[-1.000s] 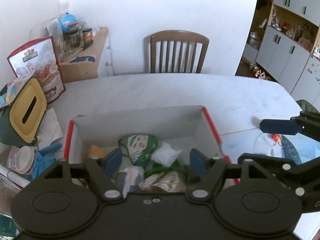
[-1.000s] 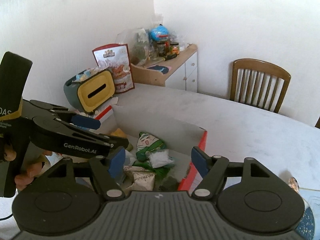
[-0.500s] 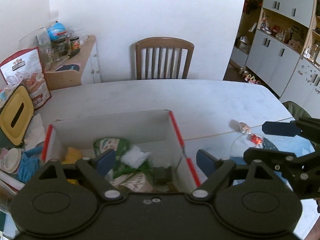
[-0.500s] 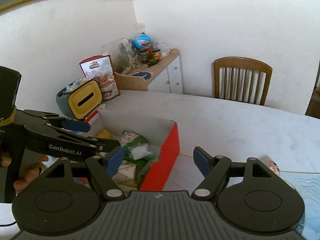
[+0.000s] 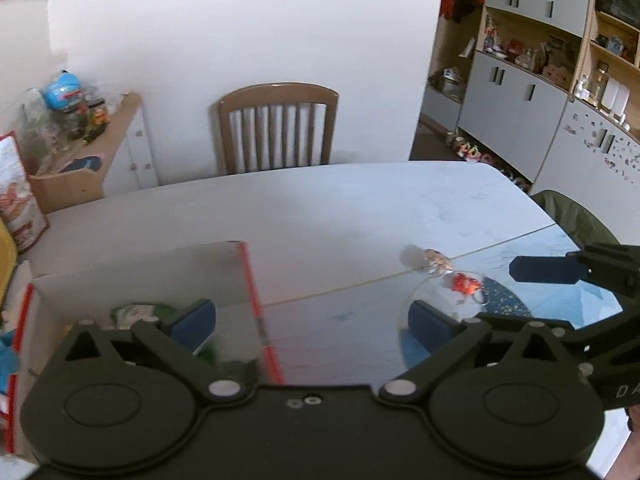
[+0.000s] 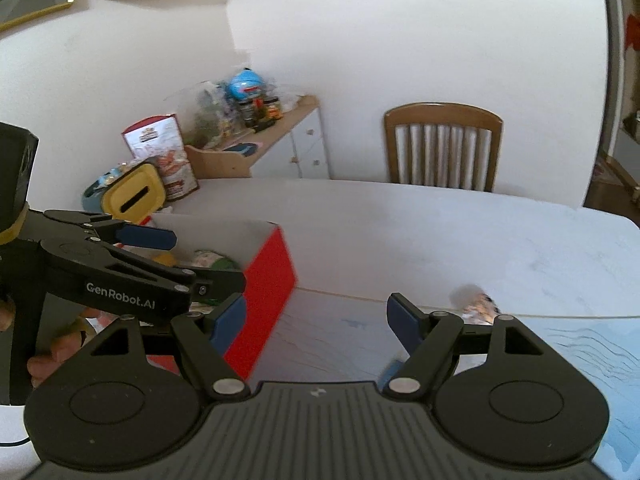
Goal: Organize objects
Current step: 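Withdraw both tools from the box back toward the table, then reach both tools toward the cream jellyfish plush and red toy keychain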
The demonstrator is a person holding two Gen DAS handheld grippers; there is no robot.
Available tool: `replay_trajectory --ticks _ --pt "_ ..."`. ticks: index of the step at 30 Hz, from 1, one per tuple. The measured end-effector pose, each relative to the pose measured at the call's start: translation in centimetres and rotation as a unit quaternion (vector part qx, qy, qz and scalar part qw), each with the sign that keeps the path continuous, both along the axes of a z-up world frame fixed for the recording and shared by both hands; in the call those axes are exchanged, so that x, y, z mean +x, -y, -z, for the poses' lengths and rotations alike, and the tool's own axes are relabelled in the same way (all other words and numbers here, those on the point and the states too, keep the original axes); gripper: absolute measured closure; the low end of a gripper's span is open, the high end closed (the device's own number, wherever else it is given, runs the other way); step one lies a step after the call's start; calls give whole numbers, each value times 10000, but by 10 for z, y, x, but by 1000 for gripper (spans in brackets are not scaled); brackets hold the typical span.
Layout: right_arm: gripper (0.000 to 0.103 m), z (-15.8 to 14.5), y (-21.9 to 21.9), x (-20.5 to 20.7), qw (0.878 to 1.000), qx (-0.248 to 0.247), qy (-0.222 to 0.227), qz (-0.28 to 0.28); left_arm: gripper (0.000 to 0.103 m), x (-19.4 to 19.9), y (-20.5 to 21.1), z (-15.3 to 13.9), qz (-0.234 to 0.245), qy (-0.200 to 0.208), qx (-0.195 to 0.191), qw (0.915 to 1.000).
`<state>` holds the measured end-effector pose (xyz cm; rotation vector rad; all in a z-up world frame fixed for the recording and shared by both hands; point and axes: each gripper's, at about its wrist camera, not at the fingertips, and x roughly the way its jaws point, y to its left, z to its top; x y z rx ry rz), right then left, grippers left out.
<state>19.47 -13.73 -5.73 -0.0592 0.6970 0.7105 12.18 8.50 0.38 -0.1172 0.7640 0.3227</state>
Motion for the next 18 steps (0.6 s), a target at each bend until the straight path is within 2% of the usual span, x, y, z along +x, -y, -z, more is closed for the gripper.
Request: replay_trajectory --ticks 10,18 --pt "26 24 62 23 9991 -147 -93 384 1 56 35 21 230 -44 -115 9997" --pt "26 53 91 47 9980 -463 -39 427 1 103 59 45 476 -177 -98 9987"
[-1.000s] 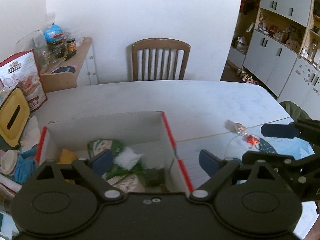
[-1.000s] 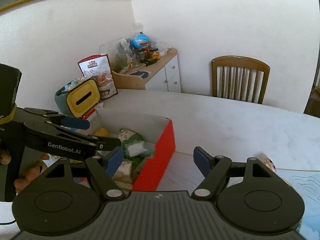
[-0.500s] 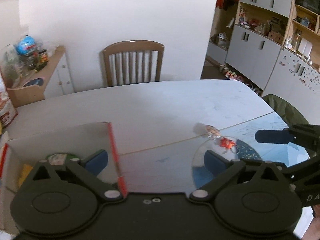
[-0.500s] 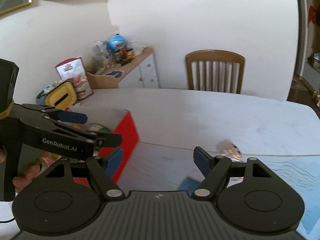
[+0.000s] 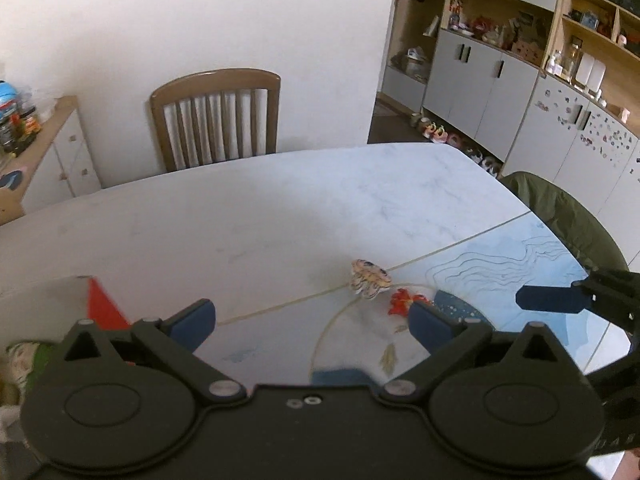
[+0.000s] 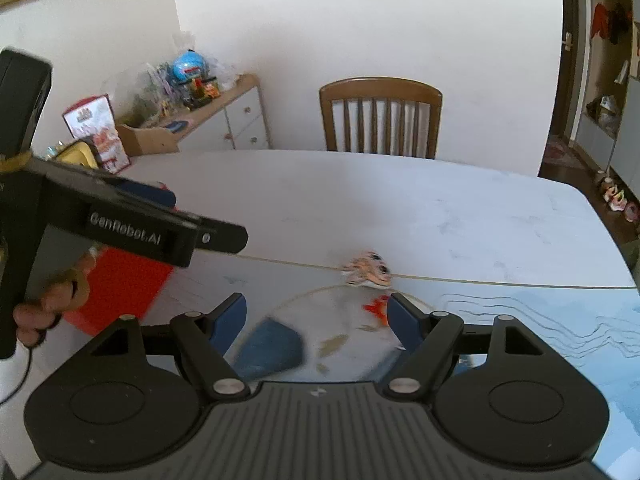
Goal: Organize objects
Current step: 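Reach both tools toward the cream jellyfish plush and red toy keychain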
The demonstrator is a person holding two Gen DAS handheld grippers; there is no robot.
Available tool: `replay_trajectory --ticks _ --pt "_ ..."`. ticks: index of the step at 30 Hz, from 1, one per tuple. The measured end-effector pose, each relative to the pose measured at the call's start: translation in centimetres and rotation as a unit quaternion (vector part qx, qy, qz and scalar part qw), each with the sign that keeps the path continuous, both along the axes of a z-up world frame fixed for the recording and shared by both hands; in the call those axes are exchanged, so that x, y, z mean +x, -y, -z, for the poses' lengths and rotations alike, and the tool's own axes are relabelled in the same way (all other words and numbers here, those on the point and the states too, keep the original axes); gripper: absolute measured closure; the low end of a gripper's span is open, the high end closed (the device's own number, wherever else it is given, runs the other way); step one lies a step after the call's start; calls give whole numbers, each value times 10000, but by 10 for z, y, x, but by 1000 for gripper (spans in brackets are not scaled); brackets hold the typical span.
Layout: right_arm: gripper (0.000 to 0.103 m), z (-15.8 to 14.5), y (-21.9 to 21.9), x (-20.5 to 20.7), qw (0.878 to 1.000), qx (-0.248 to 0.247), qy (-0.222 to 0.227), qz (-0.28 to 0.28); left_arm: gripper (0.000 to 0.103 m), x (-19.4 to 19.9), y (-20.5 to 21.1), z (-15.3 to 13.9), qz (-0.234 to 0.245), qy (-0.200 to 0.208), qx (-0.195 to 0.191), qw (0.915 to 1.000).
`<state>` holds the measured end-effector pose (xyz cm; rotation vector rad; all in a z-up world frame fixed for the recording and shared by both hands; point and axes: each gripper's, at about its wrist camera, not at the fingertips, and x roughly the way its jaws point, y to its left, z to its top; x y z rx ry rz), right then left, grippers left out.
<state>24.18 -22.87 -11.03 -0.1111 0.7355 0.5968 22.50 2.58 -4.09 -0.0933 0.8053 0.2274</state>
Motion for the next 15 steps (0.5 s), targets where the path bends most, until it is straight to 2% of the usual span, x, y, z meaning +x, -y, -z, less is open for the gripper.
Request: replay_trajectory --ticks 8,15 --pt "26 34 22 30 9995 -117 -258 152 1 47 6 26 -191 -211 -204 9994" --pt "26 55 25 56 9993 -147 -335 76 1 77 15 44 -139 -322 -98 9993"
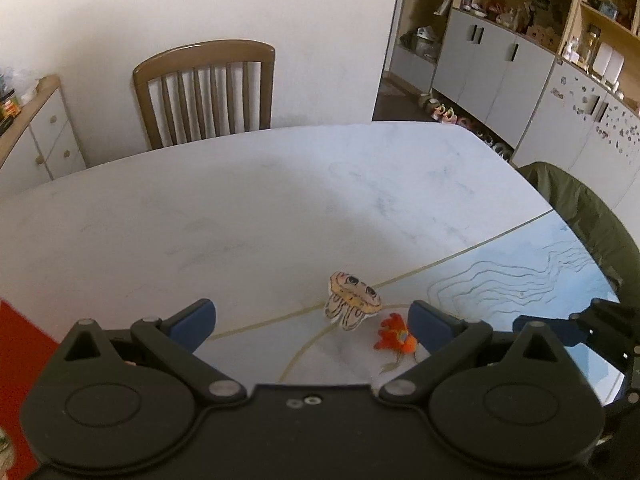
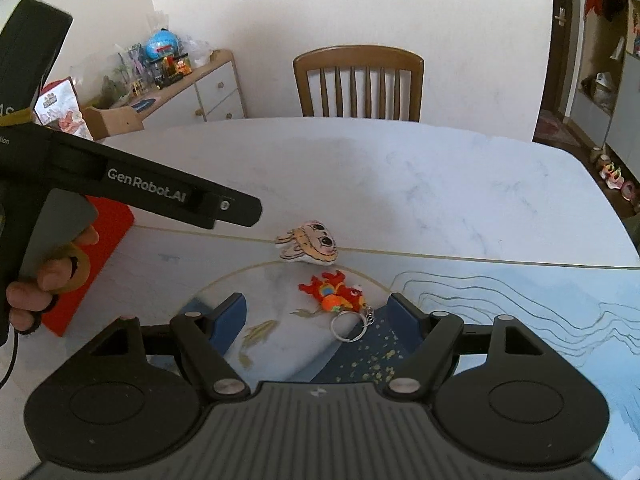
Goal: Organize objects
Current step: 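Reach both tools toward the cream jellyfish plush and red toy keychain, then grasp the cream jellyfish plush with the left tool while the right grasps the red keychain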
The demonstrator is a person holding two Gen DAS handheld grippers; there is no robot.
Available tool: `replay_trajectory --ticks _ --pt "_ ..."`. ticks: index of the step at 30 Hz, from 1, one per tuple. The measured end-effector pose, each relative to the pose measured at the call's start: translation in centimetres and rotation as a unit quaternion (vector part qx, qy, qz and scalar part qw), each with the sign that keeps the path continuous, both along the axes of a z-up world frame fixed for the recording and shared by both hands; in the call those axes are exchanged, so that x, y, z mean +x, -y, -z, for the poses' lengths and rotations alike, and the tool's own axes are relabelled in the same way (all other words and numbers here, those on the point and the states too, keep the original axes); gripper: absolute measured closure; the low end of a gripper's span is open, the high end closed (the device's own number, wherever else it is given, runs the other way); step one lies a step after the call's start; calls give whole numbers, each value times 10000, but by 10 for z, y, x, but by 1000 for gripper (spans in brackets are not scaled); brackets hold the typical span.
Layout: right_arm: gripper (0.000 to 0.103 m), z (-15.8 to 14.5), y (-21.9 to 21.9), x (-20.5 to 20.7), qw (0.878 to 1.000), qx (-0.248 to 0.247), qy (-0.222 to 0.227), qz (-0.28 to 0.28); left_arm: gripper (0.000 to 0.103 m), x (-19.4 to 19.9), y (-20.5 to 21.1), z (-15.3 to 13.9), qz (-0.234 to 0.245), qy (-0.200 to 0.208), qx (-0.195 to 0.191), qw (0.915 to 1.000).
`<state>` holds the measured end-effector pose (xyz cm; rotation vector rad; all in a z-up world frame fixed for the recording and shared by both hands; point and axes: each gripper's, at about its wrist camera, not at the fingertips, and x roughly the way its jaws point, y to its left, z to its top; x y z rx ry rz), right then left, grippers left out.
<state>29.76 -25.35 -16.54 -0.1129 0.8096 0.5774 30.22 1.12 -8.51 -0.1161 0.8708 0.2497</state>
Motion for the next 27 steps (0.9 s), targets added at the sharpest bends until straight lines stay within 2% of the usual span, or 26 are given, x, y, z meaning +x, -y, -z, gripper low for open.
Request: replay_trajectory --ticks 5,11,19,27 --pt "26 15 -5 15 9996 -155 0 -220 1 18 3 14 68 -122 65 9999" --pt "26 30 -13 28 9992 -109 -57 -392 1 39 3 30 161 -292 60 9994" --pt "26 47 -16 46 9993 -186 -47 -336 1 60 6 46 263 -433 55 9987" --pt "37 58 -16 49 9993 -176 -29 -318 5 69 14 61 368 -464 298 9978"
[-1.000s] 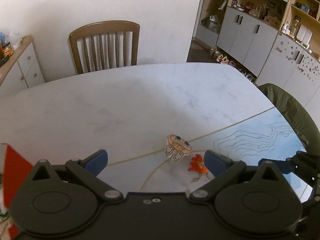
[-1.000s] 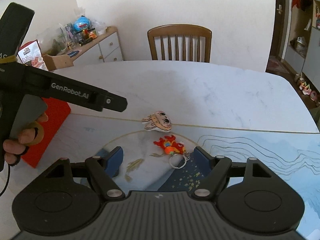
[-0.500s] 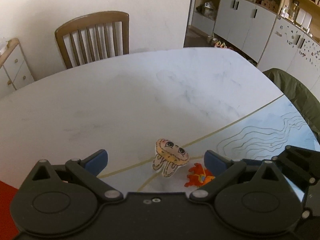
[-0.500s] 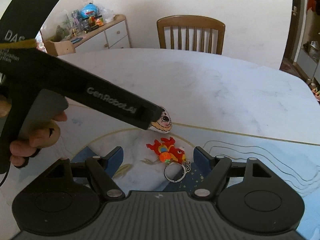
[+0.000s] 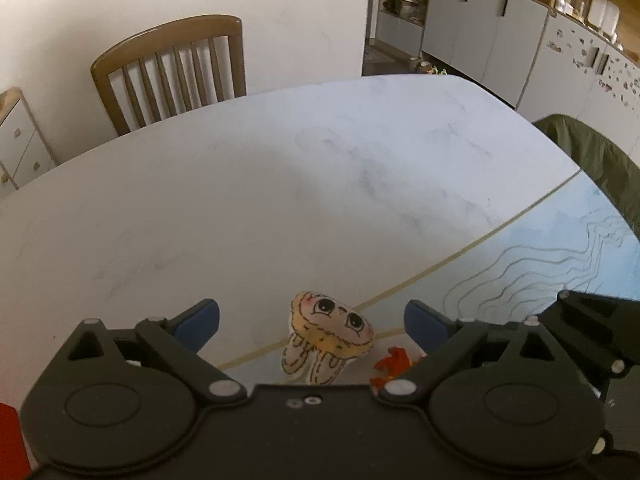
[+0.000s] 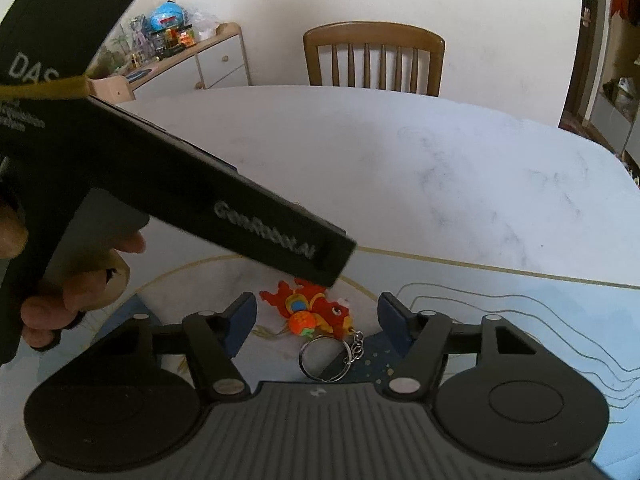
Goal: Organize objects
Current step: 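Grasp the cream jellyfish plush with the left tool while the right grasps the red keychain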
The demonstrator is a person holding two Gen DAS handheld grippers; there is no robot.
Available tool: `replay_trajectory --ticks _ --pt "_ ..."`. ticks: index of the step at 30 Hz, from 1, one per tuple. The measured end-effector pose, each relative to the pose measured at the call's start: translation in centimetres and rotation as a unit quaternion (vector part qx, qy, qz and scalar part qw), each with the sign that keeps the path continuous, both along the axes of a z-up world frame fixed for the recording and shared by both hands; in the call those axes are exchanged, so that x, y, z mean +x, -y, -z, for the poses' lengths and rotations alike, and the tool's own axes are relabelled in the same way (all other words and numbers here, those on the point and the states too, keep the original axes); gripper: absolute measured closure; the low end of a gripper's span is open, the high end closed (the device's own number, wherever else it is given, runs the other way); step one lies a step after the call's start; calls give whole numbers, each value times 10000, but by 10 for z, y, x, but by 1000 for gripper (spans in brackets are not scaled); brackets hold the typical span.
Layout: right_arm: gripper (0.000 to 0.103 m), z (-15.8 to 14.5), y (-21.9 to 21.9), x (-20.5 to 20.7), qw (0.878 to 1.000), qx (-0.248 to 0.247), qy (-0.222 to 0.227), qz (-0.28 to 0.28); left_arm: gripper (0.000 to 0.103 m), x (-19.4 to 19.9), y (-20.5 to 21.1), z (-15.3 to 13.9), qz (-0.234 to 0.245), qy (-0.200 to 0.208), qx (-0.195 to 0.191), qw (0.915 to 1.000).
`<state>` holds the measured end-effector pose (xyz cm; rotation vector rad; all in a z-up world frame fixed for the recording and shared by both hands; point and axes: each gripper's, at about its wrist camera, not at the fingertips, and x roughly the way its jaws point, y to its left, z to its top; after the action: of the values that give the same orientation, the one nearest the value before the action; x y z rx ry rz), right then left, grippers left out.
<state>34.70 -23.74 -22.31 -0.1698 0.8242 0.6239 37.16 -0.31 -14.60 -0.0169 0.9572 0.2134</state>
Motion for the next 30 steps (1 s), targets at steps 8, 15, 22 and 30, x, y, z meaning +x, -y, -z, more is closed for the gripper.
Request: replay_trajectory --ticks 8,15,22,30 --pt "47 7 -3 -2 9999 -61 70 -65 16 0 7 8 180 -58 269 9995" --pt "52 13 -7 -8 9998 -149 119 -88 29 3 9 14 288 -121 382 9988" --pt "62 15 -6 -17 9996 -220 156 -78 49 3 11 16 418 -158 273 9986" --pt "62 12 -4 -26 9997 -225 100 -24 55 -1 11 11 418 -110 148 9990"
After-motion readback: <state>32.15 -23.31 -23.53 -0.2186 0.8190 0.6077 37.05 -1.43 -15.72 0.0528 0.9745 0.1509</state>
